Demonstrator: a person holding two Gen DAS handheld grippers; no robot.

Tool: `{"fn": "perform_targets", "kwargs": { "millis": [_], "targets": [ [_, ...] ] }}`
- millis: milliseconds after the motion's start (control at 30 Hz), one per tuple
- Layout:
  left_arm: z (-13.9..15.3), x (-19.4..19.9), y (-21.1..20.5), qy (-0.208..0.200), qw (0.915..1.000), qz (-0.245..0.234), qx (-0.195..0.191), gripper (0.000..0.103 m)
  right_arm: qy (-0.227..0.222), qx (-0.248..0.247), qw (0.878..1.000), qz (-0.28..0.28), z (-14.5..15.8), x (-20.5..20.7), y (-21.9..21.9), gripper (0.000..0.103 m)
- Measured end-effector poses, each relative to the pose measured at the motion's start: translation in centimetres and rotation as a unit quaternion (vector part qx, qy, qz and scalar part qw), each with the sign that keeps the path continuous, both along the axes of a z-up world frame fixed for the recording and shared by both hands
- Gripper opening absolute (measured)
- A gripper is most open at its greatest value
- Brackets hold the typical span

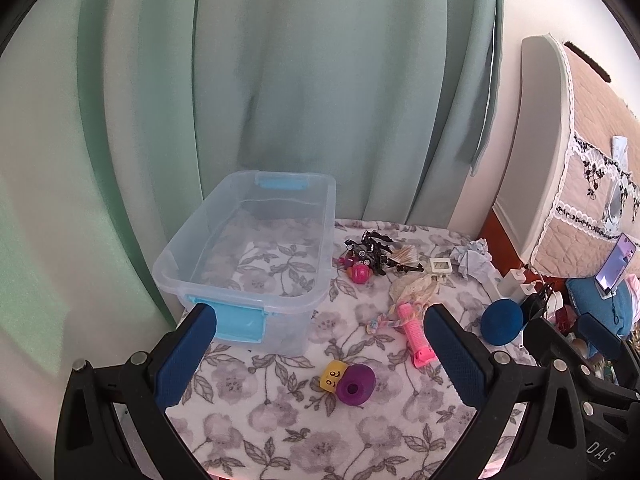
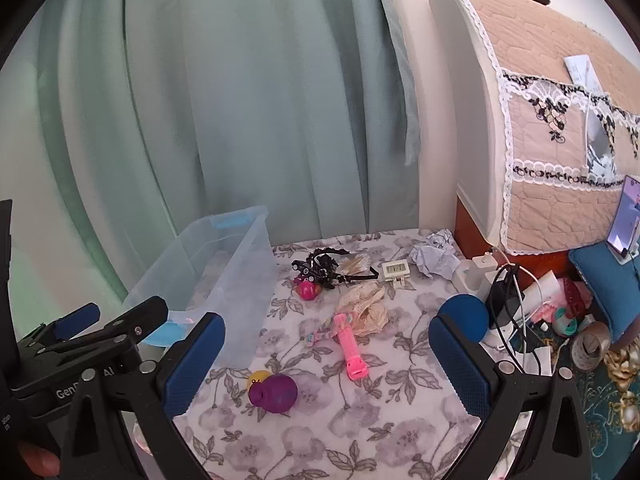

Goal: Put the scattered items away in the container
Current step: 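Grasp yellow toy and purple cup with left gripper while right grasps pink roller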

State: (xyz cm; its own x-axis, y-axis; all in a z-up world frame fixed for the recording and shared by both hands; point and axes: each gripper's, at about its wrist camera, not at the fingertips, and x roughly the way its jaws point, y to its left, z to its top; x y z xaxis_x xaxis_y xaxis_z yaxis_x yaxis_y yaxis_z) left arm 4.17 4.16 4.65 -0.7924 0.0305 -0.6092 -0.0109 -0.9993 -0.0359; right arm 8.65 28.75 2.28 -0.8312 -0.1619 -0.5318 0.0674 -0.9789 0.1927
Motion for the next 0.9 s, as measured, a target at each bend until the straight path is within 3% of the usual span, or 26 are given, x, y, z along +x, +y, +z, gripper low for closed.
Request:
{"fn": "perform_targets", "kwargs": {
  "millis": [467,900],
  "targets": [
    [-1.3,-0.7,1.6,-0.019,0.9998,-0.005,0.000,0.103,-0.012,-0.021,1.000,-0.008,-1.8,-0.3,1.8,0.103],
    [-6.6,-2.9,3.6,-0.083,0.9952,-0.048,0.018,0.103,-0.067,-0.024,0.997,-0.029,-6.1,-2.3,4.1,0.103]
  ]
}}
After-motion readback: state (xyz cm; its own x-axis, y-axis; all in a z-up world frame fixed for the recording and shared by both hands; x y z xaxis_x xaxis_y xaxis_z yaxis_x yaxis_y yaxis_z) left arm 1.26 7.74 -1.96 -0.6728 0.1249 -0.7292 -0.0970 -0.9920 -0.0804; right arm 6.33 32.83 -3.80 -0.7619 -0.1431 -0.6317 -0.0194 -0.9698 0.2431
